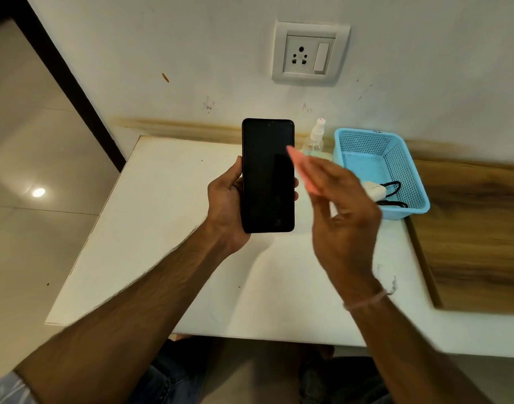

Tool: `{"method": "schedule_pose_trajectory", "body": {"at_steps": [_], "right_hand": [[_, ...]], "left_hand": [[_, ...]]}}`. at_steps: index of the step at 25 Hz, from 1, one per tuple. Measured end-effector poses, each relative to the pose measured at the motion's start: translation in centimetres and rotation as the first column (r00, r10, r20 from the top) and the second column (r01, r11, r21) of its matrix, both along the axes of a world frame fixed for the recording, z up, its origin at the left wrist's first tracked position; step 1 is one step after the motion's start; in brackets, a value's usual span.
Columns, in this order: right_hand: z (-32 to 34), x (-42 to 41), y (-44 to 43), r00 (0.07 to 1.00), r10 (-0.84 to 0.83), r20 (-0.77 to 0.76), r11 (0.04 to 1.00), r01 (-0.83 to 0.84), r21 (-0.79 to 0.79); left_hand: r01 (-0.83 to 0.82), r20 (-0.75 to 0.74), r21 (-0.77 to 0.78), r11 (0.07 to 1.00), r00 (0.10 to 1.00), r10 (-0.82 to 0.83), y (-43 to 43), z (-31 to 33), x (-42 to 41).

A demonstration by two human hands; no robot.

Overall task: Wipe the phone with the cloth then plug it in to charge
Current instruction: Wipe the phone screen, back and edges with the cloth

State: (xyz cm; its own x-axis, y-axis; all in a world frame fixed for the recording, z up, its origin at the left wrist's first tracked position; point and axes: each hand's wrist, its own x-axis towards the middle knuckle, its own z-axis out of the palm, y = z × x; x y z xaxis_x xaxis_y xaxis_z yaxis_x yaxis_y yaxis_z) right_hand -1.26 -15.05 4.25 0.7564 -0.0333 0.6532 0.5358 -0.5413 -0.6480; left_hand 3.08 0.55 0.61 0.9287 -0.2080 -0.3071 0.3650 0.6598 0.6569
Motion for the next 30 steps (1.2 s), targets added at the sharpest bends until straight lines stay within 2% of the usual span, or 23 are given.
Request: {"method": "schedule_pose_trajectory", "body": {"at_steps": [2,5,11,12,14,18,20,21,24,26,28,30], "right_hand": [[-1.3,-0.8,2.1,0.996,0.077,-0.034,0.968,-0.083,-0.235],[-3.3,-2.3,4.1,0.994,0.077,-0.081,0.871,-0.106,-0.479],[-5.1,-3.0,3.1,0.986,0.163,-0.041,0.685,-0.143,-0.714],[-5.2,-3.1,2.6,0.984,0.172,-0.056,0.663,-0.157,-0.732],[-4.8,-3.0,1.9,0.985,0.149,-0.084,0.677,-0.163,-0.717],[-2.4,-0.9,2.1,0.987,0.025,-0.158,0.799,-0.114,-0.59],[-1.3,0.1,3.4,0.98,0.013,-0.196,0.828,-0.12,-0.548],[-1.3,-0.1,4.0,0.978,0.034,-0.205,0.818,-0.145,-0.557],[-2.9,-2.9,3.7,0.971,0.158,-0.181,0.677,-0.24,-0.696],[-3.3,-4.4,1.5,0.965,0.19,-0.18,0.631,-0.261,-0.731],[-2.5,-3.7,-0.3,0.971,0.157,-0.179,0.66,-0.238,-0.713],[-1.0,-1.4,-0.3,0.981,0.063,-0.184,0.734,-0.171,-0.657]], "left_hand": [[0.003,-0.019,0.012,1.0,1.0,-0.002,-0.1,0.0,-0.1],[0.032,-0.044,-0.036,0.999,0.998,-0.034,0.2,0.3,-0.1],[0.127,-0.048,-0.153,0.98,0.99,-0.135,0.5,0.7,-0.1],[0.131,-0.044,-0.165,0.978,0.989,-0.14,0.5,0.6,-0.1],[0.131,-0.028,-0.161,0.978,0.99,-0.137,0.5,0.7,-0.2],[0.093,-0.006,-0.079,0.993,0.996,-0.093,-0.1,0.6,-0.6],[0.116,-0.006,-0.124,0.985,0.993,-0.117,-0.5,0.6,-0.9],[0.136,-0.009,-0.158,0.978,0.99,-0.139,-0.4,0.7,-1.0],[0.178,-0.025,-0.246,0.953,0.982,-0.19,0.3,1.0,-0.9],[0.167,-0.021,-0.26,0.951,0.984,-0.179,0.6,1.0,-0.8],[0.119,-0.028,-0.239,0.964,0.991,-0.129,0.5,1.1,-0.8],[0.067,-0.038,-0.181,0.981,0.996,-0.075,0.1,1.2,-0.9]]}}
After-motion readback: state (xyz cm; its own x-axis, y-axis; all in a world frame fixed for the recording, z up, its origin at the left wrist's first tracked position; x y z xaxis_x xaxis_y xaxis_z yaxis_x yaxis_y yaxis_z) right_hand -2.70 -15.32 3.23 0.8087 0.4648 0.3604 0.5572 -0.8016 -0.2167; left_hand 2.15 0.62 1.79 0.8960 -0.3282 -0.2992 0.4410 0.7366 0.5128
